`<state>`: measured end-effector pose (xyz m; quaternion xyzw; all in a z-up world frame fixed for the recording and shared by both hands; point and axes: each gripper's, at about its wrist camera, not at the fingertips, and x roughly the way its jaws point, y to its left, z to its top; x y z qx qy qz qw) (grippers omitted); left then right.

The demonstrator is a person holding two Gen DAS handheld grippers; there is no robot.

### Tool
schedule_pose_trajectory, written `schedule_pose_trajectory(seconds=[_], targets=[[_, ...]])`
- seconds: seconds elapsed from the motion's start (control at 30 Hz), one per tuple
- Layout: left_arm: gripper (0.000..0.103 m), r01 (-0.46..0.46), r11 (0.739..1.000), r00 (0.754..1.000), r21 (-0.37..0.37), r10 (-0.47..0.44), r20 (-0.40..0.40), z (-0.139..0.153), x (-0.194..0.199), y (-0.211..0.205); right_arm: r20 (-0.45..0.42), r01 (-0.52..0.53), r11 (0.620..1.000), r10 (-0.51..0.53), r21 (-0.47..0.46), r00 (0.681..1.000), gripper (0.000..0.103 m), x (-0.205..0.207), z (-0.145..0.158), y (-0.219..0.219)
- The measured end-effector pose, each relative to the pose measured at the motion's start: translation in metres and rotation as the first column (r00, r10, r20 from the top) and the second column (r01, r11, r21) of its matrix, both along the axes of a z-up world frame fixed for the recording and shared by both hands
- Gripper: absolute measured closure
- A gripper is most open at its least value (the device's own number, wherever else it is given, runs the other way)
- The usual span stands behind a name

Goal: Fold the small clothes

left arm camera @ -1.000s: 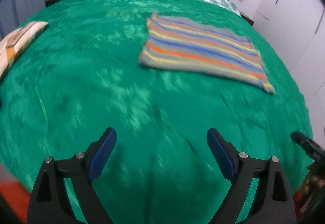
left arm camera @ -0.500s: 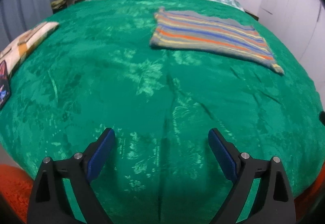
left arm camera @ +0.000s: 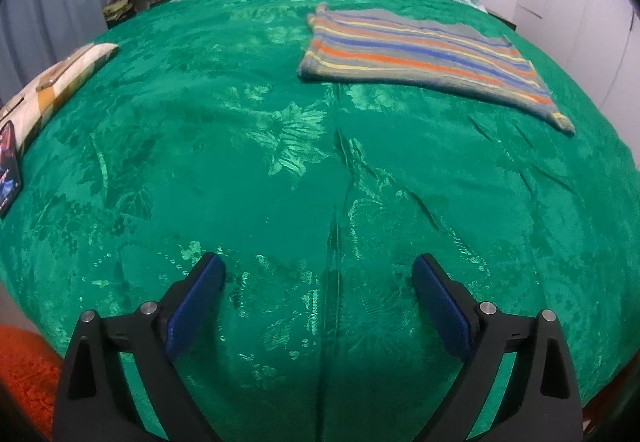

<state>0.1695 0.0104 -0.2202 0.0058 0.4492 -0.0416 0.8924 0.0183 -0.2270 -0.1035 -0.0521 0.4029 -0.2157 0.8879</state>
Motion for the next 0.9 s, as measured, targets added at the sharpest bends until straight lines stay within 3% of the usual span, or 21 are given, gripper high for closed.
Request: schedule_pose_trajectory(seconds=[0.9], targets=[[0.004, 0.005, 1.0, 1.0, 0.014, -0.005, -0.006, -0.0032, -0.0016, -0.0007, -0.05, 0.074, 0.997, -0.075, -0.02, 0.996, 0.005, -0.003, -0.0043, -0.0108]])
